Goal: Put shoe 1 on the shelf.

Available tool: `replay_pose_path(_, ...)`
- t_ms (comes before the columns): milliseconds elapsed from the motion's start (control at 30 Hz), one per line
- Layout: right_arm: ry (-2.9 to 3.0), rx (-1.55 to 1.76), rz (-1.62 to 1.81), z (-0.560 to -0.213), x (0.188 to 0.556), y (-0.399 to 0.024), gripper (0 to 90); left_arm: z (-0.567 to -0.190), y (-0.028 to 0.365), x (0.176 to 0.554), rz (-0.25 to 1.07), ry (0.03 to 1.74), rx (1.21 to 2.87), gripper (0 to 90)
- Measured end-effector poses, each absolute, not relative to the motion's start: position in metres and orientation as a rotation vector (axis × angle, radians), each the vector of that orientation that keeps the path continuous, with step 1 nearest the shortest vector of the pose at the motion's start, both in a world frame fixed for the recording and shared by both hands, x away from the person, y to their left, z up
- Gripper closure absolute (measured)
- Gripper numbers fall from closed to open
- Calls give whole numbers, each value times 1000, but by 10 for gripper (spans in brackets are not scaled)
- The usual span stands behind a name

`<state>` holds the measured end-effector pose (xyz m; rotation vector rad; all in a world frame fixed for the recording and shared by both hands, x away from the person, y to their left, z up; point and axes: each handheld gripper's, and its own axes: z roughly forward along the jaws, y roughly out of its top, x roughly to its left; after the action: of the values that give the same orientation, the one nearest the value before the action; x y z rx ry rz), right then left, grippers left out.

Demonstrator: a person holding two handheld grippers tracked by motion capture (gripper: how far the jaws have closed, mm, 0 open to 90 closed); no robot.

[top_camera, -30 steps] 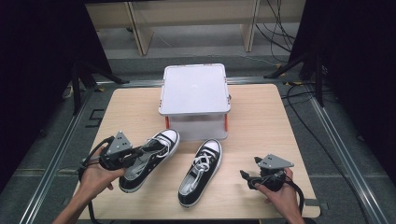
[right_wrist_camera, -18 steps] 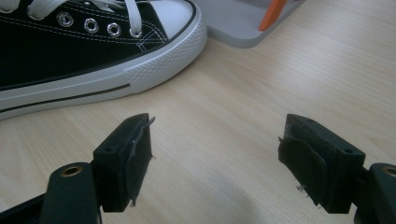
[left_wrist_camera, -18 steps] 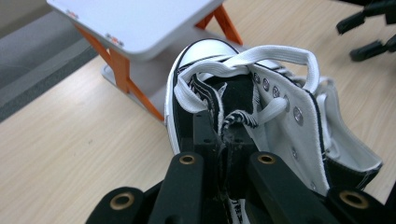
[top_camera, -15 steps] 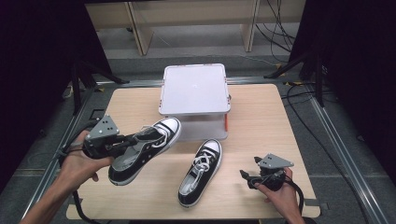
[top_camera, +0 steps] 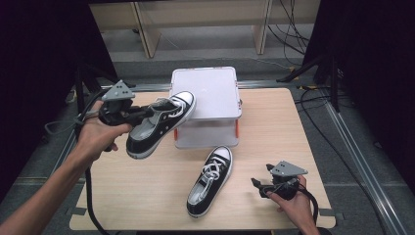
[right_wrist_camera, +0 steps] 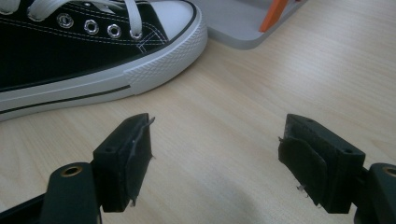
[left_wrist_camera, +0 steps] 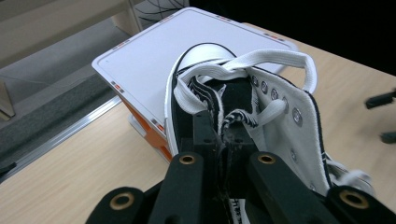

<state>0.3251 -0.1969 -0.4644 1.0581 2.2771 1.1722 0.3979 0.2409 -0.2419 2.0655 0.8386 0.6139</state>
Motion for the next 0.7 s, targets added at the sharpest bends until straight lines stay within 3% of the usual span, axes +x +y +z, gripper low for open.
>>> replay_pose_path(167,2260,1035,1172,-464,326,-198,253,-244,230,430,632,875,2105,863)
replay_pose_path(700,2281,1030,1180,-463,325,-197,252,-246,198,514,687,1049,1973,862)
